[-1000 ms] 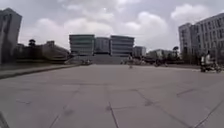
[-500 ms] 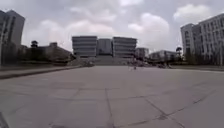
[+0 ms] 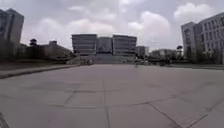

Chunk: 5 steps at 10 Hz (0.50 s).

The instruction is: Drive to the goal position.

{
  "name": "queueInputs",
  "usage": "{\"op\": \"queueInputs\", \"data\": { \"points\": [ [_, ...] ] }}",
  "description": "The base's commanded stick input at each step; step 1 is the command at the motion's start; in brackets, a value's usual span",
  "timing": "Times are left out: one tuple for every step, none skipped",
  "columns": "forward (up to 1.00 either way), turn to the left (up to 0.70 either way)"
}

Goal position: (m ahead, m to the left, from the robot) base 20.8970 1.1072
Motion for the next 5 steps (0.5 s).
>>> {"op": "queueInputs", "data": {
  "points": [
    [0.70,0.14],
    [0.70,0.14],
    [0.70,0.07],
    [0.70,0.06],
    [0.70,0.06]
  ]
}}
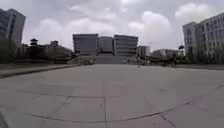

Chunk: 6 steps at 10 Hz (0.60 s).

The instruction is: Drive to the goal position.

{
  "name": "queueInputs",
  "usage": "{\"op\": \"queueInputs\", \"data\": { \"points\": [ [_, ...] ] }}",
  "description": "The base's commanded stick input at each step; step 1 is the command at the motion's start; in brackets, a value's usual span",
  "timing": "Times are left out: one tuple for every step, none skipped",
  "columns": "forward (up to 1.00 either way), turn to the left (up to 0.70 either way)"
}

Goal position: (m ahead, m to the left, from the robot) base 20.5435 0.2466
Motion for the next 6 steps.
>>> {"op": "queueInputs", "data": {
  "points": [
    [0.70,0.06],
    [0.70,0.06],
    [0.70,0.06],
    [0.70,0.06],
    [0.70,0.06],
    [0.70,0.06]
  ]
}}
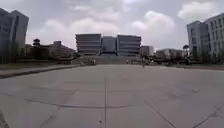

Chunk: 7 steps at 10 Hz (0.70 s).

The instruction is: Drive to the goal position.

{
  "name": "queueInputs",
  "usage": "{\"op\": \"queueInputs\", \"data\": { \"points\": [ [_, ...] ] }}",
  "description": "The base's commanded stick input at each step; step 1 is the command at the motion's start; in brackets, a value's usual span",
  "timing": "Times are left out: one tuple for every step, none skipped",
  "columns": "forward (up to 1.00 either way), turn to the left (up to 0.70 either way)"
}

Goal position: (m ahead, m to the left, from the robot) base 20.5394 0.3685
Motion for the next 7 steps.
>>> {"op": "queueInputs", "data": {
  "points": [
    [0.70,0.10],
    [0.70,0.13],
    [0.70,0.11],
    [0.70,0.04],
    [0.70,0.00],
    [0.70,0.00],
    [0.70,0.00]
  ]
}}
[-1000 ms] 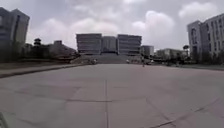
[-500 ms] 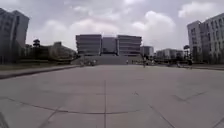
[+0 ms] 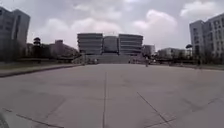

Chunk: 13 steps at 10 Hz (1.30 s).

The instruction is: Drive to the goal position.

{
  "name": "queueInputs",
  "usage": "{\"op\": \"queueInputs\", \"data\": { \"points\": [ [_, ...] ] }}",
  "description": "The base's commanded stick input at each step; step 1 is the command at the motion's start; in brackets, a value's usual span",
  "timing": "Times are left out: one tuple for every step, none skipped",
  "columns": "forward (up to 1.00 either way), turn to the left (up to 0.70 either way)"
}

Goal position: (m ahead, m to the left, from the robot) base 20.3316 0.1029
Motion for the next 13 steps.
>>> {"op": "queueInputs", "data": {
  "points": [
    [0.70,0.00],
    [0.70,0.00],
    [0.70,0.00],
    [0.70,0.00],
    [0.70,0.00],
    [0.70,0.00],
    [0.70,0.00],
    [0.70,0.00],
    [0.70,0.00],
    [0.70,0.00],
    [0.70,0.00],
    [0.70,0.00],
    [0.70,0.00]
  ]
}}
